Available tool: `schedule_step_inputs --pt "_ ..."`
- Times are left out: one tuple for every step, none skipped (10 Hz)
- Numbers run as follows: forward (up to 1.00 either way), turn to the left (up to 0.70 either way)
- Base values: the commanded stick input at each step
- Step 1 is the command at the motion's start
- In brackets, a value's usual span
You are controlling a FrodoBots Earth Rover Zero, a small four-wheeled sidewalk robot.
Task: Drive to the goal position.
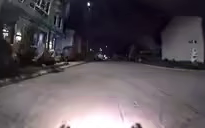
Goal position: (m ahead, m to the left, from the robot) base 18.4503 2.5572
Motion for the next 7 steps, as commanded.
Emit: schedule_step_inputs --pt "0.85 0.0" --pt "0.85 -0.06" --pt "0.85 -0.18" --pt "0.85 -0.32" --pt "0.85 -0.01" --pt "0.85 0.0" --pt "0.85 0.0"
